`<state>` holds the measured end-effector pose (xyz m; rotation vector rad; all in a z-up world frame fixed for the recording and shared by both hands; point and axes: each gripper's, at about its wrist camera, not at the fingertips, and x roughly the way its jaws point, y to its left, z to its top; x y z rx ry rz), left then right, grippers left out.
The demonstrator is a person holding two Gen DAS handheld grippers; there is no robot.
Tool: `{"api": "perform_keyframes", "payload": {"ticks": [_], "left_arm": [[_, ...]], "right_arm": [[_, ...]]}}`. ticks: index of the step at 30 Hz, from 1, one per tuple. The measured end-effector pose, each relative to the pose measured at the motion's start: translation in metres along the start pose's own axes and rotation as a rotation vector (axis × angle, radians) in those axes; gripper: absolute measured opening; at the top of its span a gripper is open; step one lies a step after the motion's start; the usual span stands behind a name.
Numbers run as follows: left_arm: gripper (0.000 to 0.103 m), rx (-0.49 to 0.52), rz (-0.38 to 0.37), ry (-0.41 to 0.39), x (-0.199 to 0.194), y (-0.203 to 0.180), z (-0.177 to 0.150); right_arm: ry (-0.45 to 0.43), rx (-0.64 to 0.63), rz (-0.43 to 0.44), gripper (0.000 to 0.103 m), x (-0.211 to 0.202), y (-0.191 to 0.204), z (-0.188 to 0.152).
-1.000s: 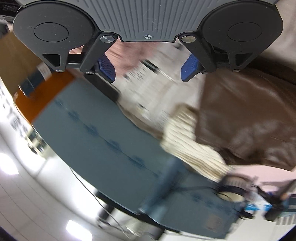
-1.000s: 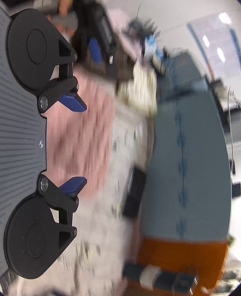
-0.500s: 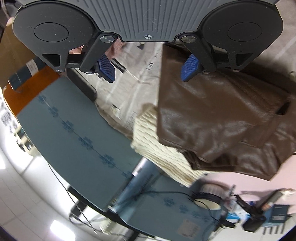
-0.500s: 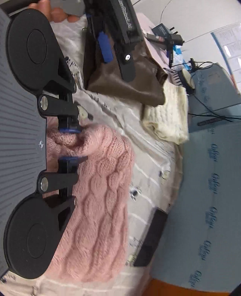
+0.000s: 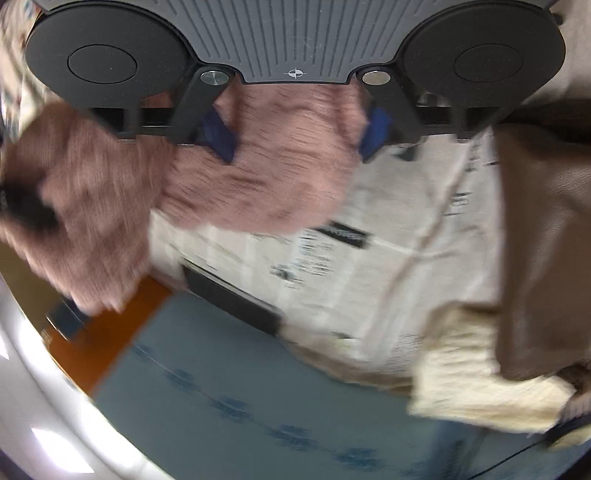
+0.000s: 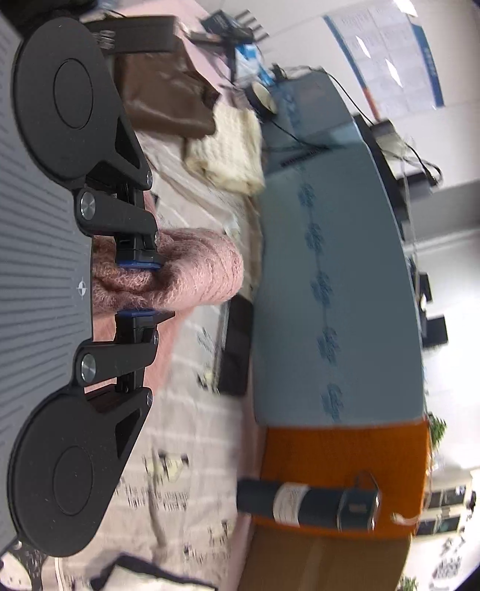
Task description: Fold clothes
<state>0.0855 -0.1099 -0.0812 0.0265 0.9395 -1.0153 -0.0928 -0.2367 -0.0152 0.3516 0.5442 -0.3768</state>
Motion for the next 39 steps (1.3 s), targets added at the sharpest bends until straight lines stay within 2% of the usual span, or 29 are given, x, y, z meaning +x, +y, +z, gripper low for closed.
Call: {"api": "perform_keyframes", "payload": {"ticks": [1, 3, 6, 10, 12, 16, 22, 23, 25, 27, 29, 31, 34, 35, 39], "left_arm": [[0.023, 0.038, 0.002, -0.013, -0.001, -0.006, 0.0], [0.02, 0.102, 0.007, -0.043, -0.004, -0.016, 0.001], [0.018, 0.085, 0.029, -0.118, -0.019, -0.015, 0.016], [0.018, 0.098, 0.13, -0.23, -0.046, -0.006, 0.034], [0.018, 0.072, 0.173, -0.257, -0.051, 0.003, 0.039], [0.018, 0.005, 0.226, -0.235, -0.045, 0.021, 0.035], [0.018, 0.029, 0.271, -0.17, -0.028, 0.02, 0.02], [0.019, 0.03, 0.274, -0.166, -0.026, 0.02, 0.02], [0.019, 0.027, 0.276, -0.161, -0.025, 0.022, 0.019], [0.019, 0.024, 0.275, -0.162, -0.024, 0.023, 0.019], [0.019, 0.017, 0.275, -0.164, -0.023, 0.024, 0.019], [0.019, 0.007, 0.276, -0.165, -0.022, 0.024, 0.019], [0.019, 0.0, 0.276, -0.16, -0.019, 0.025, 0.018], [0.019, -0.001, 0.276, -0.156, -0.019, 0.025, 0.018], [0.02, -0.008, 0.271, -0.146, -0.017, 0.027, 0.018]], "right_arm": [[-0.012, 0.004, -0.006, 0.018, -0.002, -0.004, 0.002], [-0.041, 0.002, -0.019, 0.018, -0.006, -0.01, 0.007], [-0.101, 0.008, -0.015, 0.017, -0.014, -0.016, 0.017], [-0.202, 0.043, -0.015, 0.016, -0.032, -0.029, 0.029], [-0.21, 0.055, -0.037, 0.016, -0.035, -0.04, 0.03], [-0.137, 0.091, -0.133, 0.016, -0.03, -0.073, 0.011], [0.084, 0.077, -0.245, 0.016, 0.003, -0.104, -0.033], [0.099, 0.076, -0.273, 0.018, 0.004, -0.104, -0.035], [0.126, 0.075, -0.332, 0.042, 0.006, -0.102, -0.041], [0.095, 0.031, -0.383, 0.057, 0.001, -0.091, -0.04], [0.063, -0.016, -0.331, 0.066, -0.003, -0.08, -0.036], [0.083, 0.002, -0.204, 0.077, 0.005, -0.068, -0.032], [0.132, 0.031, -0.029, 0.079, 0.024, -0.05, -0.032], [0.151, 0.014, -0.022, 0.079, 0.032, -0.042, -0.033], [0.24, -0.091, -0.115, 0.08, 0.067, -0.026, -0.042]]}}
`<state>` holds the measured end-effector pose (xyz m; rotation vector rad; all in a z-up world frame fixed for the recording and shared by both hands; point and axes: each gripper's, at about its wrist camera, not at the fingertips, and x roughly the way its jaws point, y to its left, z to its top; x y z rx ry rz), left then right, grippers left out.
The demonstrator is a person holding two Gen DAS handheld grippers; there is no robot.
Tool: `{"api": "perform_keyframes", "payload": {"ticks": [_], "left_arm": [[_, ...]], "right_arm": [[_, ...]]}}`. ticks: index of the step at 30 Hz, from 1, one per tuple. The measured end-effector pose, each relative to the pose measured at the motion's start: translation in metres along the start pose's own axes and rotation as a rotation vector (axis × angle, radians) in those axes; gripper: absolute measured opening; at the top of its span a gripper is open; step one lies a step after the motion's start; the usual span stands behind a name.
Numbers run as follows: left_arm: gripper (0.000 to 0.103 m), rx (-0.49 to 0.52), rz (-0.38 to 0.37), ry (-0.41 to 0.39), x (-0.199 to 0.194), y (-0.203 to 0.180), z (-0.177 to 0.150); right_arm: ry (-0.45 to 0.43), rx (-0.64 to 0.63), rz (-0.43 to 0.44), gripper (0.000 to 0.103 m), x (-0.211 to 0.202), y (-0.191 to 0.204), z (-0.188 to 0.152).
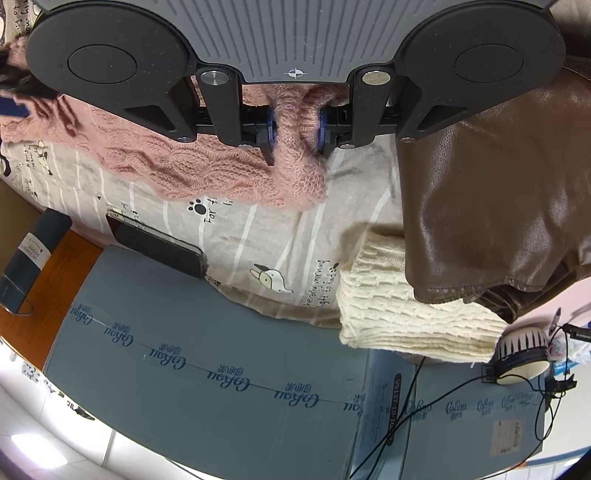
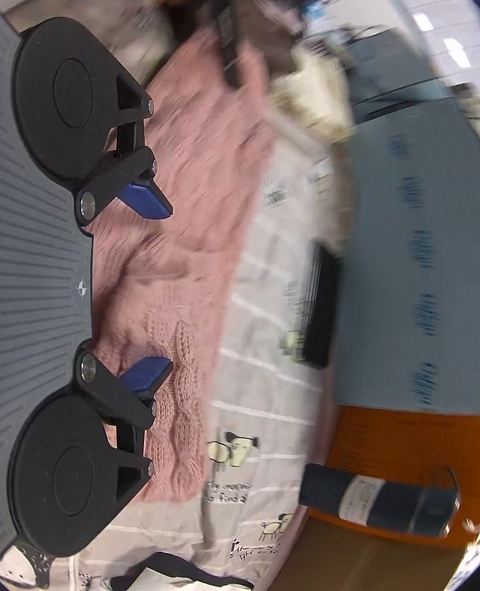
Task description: Fold clothes
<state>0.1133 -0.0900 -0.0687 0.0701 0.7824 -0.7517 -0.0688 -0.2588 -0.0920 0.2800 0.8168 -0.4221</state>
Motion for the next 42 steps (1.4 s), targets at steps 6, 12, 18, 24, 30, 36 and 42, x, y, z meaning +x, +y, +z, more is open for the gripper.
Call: {"api": "perform_keyframes", "payload": {"ticks": [6, 12, 18, 24, 30, 36, 42], "left_arm": [[0.02, 0.016, -0.001, 0.017, 0.005, -0.003, -0.001], [0.017, 0.065, -0.025, -0.071, -0.006, -0.014, 0.021], [0.016, 0.093, -0.016, -0.177, -0.018, -0.02, 0.048], [0.016, 0.083, -0.013, -0.177, -0.018, -0.018, 0.056], [0.017, 0.075, -0.005, -0.031, 0.008, -0.021, 0.056], [0.029, 0.121, 0.071, 0.01, 0.013, -0.026, 0.047], [0.063, 0.319, 0.224, -0.01, 0.007, -0.038, 0.049]], "right_arm": [[-0.022, 0.003, -0.091, 0.017, 0.01, -0.02, -0.003], [-0.2, 0.091, -0.216, 0.013, -0.039, -0.065, 0.016], [-0.411, 0.265, -0.331, 0.013, -0.107, -0.123, 0.035], [-0.432, 0.389, -0.38, 0.012, -0.13, -0.167, 0.021], [-0.291, 0.458, -0.378, 0.013, -0.103, -0.2, -0.001], [-0.168, 0.447, -0.414, 0.017, -0.08, -0.208, -0.02], [-0.068, 0.311, -0.59, 0.045, -0.077, -0.2, -0.013]]}}
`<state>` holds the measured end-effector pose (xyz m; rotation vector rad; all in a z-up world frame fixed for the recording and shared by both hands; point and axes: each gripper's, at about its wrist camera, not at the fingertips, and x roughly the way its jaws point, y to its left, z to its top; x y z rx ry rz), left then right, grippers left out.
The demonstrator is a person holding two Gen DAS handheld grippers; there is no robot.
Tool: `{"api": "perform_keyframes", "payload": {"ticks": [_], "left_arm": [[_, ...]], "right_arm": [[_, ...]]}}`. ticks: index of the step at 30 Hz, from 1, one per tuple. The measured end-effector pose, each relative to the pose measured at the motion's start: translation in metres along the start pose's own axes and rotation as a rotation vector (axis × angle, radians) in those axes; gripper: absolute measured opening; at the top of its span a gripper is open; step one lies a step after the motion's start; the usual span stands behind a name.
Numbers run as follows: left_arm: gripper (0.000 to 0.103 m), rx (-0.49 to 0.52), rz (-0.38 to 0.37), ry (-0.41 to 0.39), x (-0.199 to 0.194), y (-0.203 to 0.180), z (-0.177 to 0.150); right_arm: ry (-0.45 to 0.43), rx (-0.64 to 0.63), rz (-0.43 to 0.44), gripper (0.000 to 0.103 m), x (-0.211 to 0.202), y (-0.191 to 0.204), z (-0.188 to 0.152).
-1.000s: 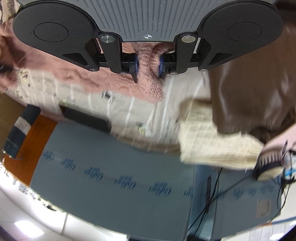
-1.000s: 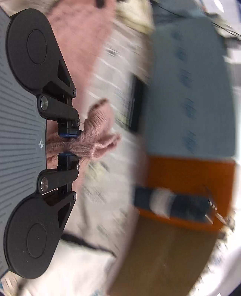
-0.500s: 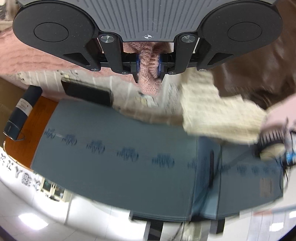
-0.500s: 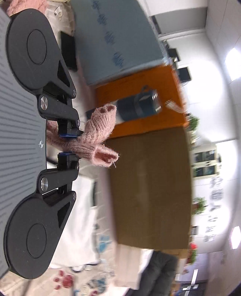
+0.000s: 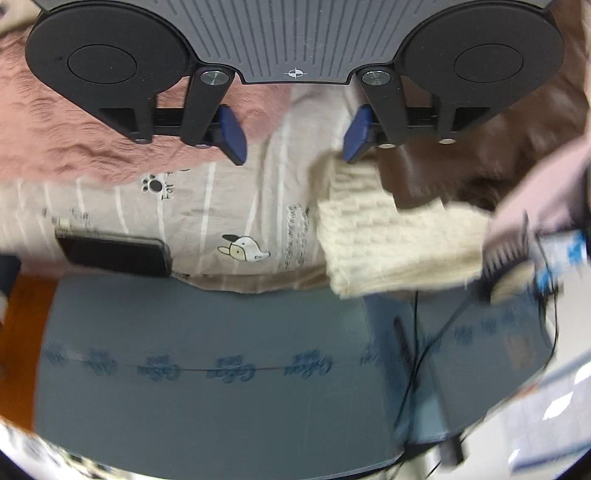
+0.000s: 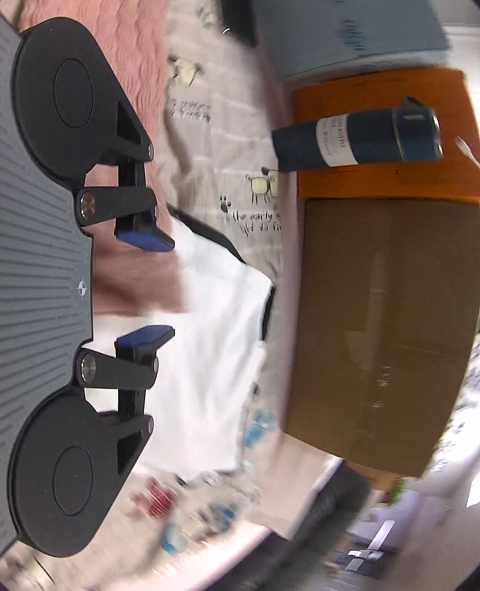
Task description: Fold clothes
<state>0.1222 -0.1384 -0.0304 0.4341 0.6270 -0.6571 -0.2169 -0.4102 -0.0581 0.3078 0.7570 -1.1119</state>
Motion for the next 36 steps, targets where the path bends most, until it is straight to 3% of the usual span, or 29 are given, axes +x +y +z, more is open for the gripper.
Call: {"api": "perform_keyframes", "payload": {"ticks": [3, 7, 12, 23, 28, 31, 33, 36], "left_arm": [[0.069, 0.1, -0.064, -0.034, -0.008, -0.007, 0.009], [0.07, 0.213, -0.159, -0.064, -0.016, -0.022, 0.021], [0.07, 0.406, -0.21, -0.073, -0.018, -0.046, 0.029], [0.07, 0.548, -0.368, -0.018, -0.01, -0.065, 0.038], [0.07, 0.595, -0.471, 0.042, -0.001, -0.074, 0.041], [0.07, 0.594, -0.536, 0.087, 0.007, -0.074, 0.042], [0.069, 0.589, -0.561, 0.113, 0.014, -0.073, 0.042], [0.069, 0.574, -0.586, 0.141, 0.026, -0.068, 0.041]], "right_arm": [[0.024, -0.077, 0.061, 0.05, -0.005, 0.009, 0.01], [0.094, -0.069, 0.126, 0.052, -0.011, 0.02, 0.021], [0.149, -0.097, 0.135, 0.053, -0.018, 0.038, 0.028], [0.237, -0.107, 0.126, 0.055, -0.013, 0.054, 0.029], [0.261, -0.134, 0.138, 0.056, -0.007, 0.059, 0.029], [0.25, -0.24, 0.205, 0.063, -0.006, 0.07, 0.029], [0.225, -0.375, 0.292, 0.073, -0.007, 0.08, 0.028], [0.203, -0.547, 0.457, 0.075, -0.005, 0.092, 0.027]]}}
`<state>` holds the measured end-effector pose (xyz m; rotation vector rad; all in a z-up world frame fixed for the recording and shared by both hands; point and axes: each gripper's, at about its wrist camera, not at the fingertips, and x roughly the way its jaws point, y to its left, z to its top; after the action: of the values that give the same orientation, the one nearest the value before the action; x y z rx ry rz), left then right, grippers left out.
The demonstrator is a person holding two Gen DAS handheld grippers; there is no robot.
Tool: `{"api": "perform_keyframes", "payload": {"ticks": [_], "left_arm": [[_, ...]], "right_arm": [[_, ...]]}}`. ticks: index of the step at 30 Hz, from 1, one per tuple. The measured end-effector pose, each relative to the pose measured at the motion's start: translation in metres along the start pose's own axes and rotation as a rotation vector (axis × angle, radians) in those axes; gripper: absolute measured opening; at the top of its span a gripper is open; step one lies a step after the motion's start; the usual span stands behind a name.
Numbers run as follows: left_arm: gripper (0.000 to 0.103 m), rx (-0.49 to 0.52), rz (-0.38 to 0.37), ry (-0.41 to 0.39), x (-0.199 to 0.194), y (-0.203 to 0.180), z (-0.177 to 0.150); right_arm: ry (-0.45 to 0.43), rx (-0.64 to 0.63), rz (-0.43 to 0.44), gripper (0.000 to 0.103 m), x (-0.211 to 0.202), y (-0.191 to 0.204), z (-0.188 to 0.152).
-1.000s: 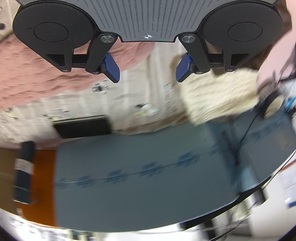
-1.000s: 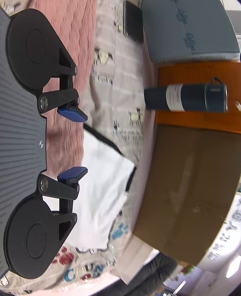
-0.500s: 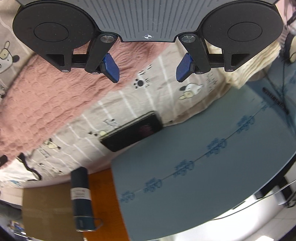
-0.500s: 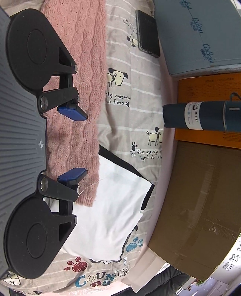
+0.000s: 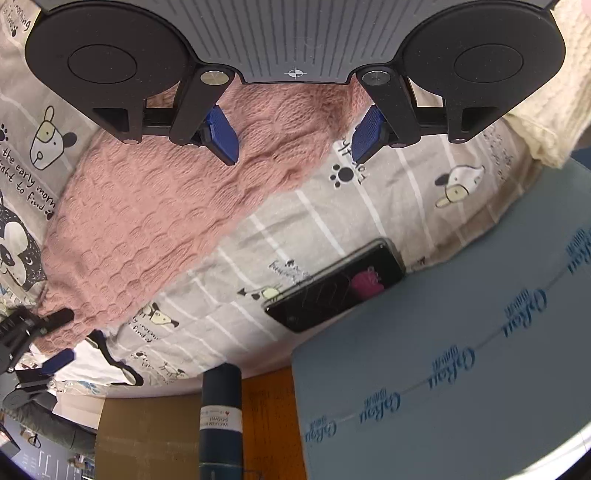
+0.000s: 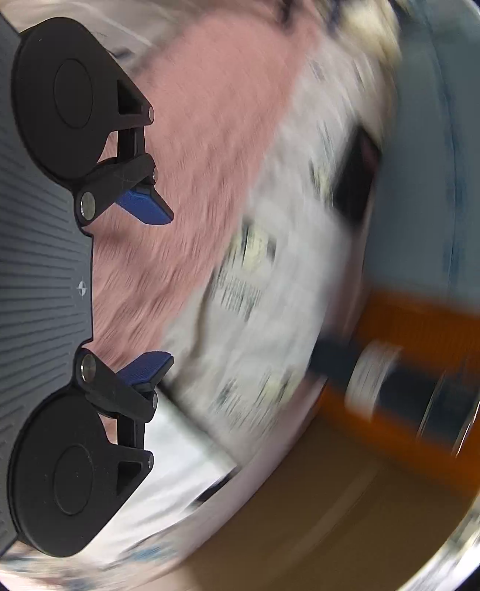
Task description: Fold clothes
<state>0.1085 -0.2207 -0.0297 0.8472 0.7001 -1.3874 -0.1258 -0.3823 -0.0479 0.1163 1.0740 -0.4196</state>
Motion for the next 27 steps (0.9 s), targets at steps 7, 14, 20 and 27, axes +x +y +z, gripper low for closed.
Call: {"api": "perform_keyframes", "payload": {"ticks": [7, 14, 20, 27], "left_arm": [[0.068, 0.002, -0.093, 0.02, 0.016, 0.008, 0.003], [0.018, 0.008, -0.205, 0.019, 0.022, 0.012, 0.004], [0.013, 0.006, -0.186, -0.08, -0.026, -0.001, -0.004], [0.012, -0.014, -0.179, -0.157, -0.098, -0.049, -0.038]], "right_arm": [[0.059, -0.135, 0.147, 0.069, 0.033, -0.006, 0.024], [0.117, -0.147, 0.255, 0.025, 0.06, -0.014, 0.028], [0.016, -0.143, 0.285, 0.007, 0.025, -0.018, 0.017], [-0.098, -0.094, 0.277, 0.006, -0.05, -0.017, -0.028]]}}
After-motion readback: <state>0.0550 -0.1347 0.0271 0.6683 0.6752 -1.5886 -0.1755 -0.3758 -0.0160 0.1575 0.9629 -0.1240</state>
